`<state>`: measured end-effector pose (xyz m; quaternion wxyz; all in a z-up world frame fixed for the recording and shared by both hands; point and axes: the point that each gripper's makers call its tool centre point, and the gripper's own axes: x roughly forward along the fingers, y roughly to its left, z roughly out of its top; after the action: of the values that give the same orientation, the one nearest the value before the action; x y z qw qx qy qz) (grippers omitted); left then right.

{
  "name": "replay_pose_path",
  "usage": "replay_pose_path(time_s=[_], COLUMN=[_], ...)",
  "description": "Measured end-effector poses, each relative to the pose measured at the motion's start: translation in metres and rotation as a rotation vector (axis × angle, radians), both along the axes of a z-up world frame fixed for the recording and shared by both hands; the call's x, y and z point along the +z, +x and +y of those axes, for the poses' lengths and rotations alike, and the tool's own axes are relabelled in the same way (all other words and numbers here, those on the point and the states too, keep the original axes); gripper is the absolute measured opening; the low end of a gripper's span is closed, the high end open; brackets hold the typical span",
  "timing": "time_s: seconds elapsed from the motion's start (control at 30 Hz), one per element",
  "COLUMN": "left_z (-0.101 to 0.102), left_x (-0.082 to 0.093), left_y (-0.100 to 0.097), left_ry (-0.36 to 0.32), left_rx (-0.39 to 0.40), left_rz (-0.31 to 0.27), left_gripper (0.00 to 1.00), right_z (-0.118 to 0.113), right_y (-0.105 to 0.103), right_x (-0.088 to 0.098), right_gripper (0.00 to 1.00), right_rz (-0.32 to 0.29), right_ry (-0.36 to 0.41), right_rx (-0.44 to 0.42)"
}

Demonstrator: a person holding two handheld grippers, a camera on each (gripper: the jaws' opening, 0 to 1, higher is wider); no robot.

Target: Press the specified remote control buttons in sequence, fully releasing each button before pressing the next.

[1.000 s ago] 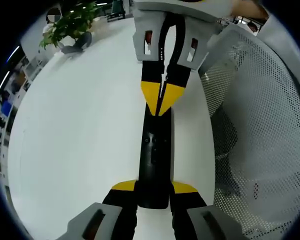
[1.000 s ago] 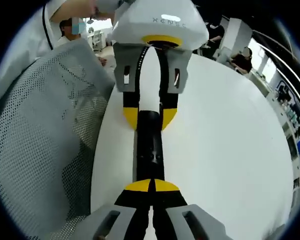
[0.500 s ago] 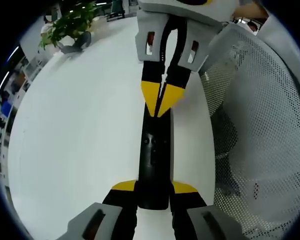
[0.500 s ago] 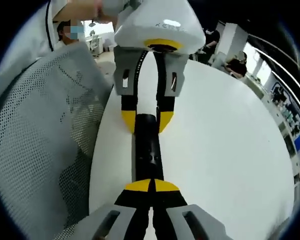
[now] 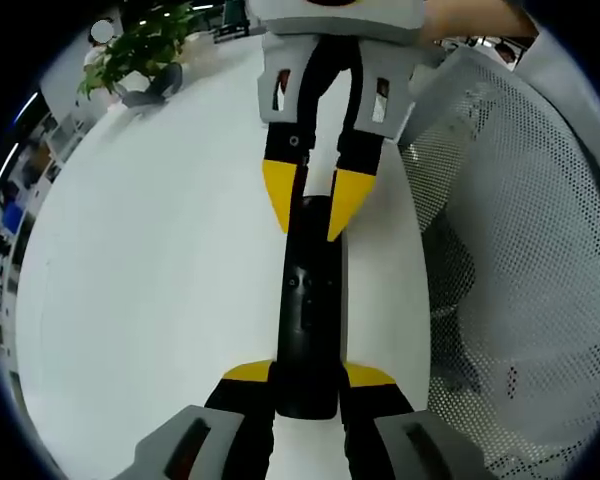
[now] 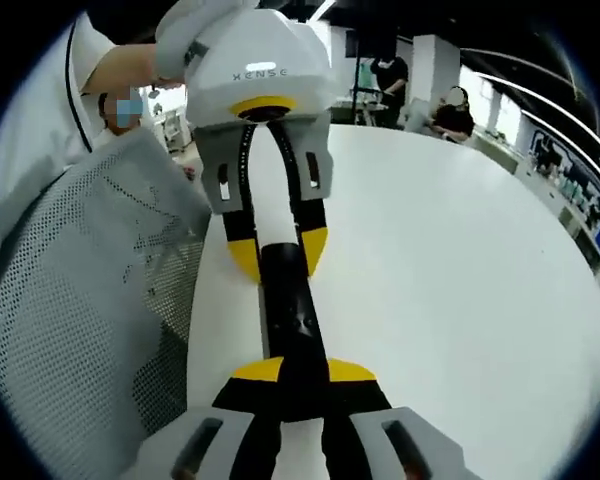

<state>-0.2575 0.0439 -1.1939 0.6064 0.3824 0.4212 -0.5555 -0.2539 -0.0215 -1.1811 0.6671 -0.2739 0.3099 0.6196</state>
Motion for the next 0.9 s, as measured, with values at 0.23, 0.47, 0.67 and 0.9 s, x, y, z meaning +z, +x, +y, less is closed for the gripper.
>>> replay_pose_path(time_s=[0.23,0.47,0.67,0.9], left_z=[-0.0001,-0.0003,0.0008,0.0006], left_x=[0.0000,-0.0002,0.0000,0.0000], left_y=[0.0002,0.0004,0.0002,0.0001], left_ry=[-0.024,-0.020,-0.048,-0.078], left_rx=[0.006,0.004,0.007,0.016], left_rz=[-0.002,-0.004,-0.007,-0.008], left_gripper=[0.24,0.24,0.24,0.24], right_z=[0.0014,0.0040,0.0073,0.0065], right_y=[-0.0033,-0.0020,-0.0024,-0.0010], right_x=[-0.0023,-0.0048,-0.0065,-0.0025], right_gripper=[0.09,0.08,0.08,0.09], right_rz=[-0.047,-0.014,-0.018,-0.010], right_ry=[-0.042,-0.142,-0.212,-0.016], right_rx=[0.103,0.130,0.144,0.038])
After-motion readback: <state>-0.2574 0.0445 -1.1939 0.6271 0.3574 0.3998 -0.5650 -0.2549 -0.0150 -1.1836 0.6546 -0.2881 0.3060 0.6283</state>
